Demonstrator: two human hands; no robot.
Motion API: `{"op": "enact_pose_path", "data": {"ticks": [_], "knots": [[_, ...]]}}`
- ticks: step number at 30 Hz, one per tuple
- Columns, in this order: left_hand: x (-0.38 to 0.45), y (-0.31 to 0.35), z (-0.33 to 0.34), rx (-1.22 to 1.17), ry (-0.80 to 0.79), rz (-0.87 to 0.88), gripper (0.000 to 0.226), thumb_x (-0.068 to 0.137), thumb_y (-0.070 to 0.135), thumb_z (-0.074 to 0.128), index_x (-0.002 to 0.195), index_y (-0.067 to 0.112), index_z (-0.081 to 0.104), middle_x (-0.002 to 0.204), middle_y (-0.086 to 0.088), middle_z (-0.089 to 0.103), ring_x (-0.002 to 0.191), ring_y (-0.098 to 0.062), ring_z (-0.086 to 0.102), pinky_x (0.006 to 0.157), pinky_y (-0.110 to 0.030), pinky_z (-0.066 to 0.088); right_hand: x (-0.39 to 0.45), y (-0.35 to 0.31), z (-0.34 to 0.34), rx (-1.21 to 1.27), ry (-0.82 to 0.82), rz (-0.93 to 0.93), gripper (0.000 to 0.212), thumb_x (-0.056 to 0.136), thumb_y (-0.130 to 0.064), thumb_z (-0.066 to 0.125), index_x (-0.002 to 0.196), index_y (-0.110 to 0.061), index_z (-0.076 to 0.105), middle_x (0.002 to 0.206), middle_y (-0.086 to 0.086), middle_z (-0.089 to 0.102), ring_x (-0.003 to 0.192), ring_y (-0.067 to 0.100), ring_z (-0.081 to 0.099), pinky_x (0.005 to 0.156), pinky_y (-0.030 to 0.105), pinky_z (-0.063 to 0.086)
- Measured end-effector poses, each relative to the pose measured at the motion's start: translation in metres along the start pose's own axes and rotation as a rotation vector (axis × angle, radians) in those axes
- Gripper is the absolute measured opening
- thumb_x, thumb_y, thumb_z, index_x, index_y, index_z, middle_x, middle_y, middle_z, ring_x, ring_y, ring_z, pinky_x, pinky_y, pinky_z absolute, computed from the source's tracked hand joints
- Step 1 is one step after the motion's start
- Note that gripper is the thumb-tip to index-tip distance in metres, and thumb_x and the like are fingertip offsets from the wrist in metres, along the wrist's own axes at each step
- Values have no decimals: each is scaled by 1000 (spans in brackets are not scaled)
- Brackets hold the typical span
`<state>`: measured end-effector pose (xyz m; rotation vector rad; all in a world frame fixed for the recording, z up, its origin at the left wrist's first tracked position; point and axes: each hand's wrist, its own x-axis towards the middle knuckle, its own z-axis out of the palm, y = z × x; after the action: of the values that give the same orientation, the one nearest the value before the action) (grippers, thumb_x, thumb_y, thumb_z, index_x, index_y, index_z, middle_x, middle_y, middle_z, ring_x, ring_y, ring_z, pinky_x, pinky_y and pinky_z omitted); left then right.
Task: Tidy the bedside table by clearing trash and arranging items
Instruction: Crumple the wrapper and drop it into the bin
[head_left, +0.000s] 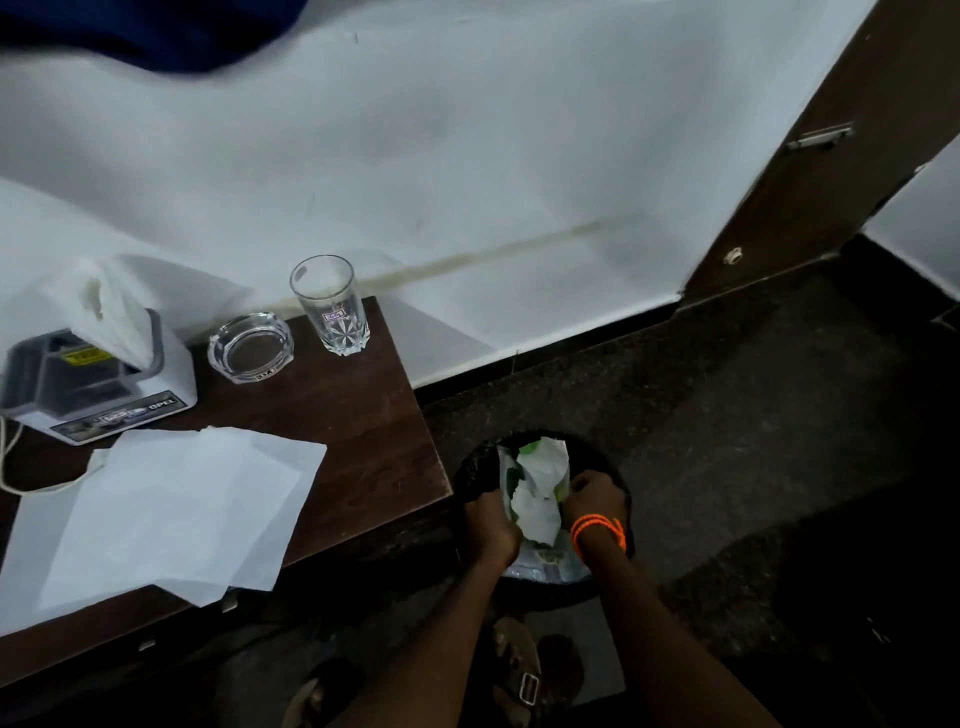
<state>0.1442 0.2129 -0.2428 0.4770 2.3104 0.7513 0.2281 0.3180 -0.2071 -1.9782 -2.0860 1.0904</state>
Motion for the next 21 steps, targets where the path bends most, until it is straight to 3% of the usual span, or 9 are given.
{"op": "enact_pose_path", "data": {"ticks": [3, 7, 16, 21], "knots": [[0, 1, 2, 60, -109, 8, 23, 88, 10, 61, 107, 11, 75, 113, -12, 73, 106, -29, 69, 81, -27, 52, -5, -4, 0, -48, -6, -40, 21, 83, -14, 63, 101, -16, 75, 108, 16, 72, 103, 35, 67, 87, 37, 55], [6, 0, 6, 86, -248, 21, 32, 91, 13, 58, 120, 9, 69, 127, -15, 68, 117, -30, 65, 92, -31, 53, -3, -2, 1, -68, -86, -2, 33, 85, -7, 63, 118, -11, 67, 126, 19, 63, 118, 36, 60, 98, 35, 50], [-20, 9, -25, -48, -226, 28, 38, 88, 13, 57, 124, 8, 69, 128, -14, 68, 119, -30, 64, 97, -32, 53, -23, -38, -16, -73, -19, -118, 31, 83, 4, 58, 107, -7, 75, 113, 20, 71, 105, 37, 66, 89, 38, 54], [-59, 20, -66, -149, -162, 110, 27, 89, 12, 58, 107, -1, 73, 114, -20, 73, 111, -32, 68, 87, -36, 55, -61, -86, -33, -21, 30, -251, 28, 79, 4, 62, 100, -7, 78, 106, 22, 74, 105, 40, 67, 92, 40, 53]]}}
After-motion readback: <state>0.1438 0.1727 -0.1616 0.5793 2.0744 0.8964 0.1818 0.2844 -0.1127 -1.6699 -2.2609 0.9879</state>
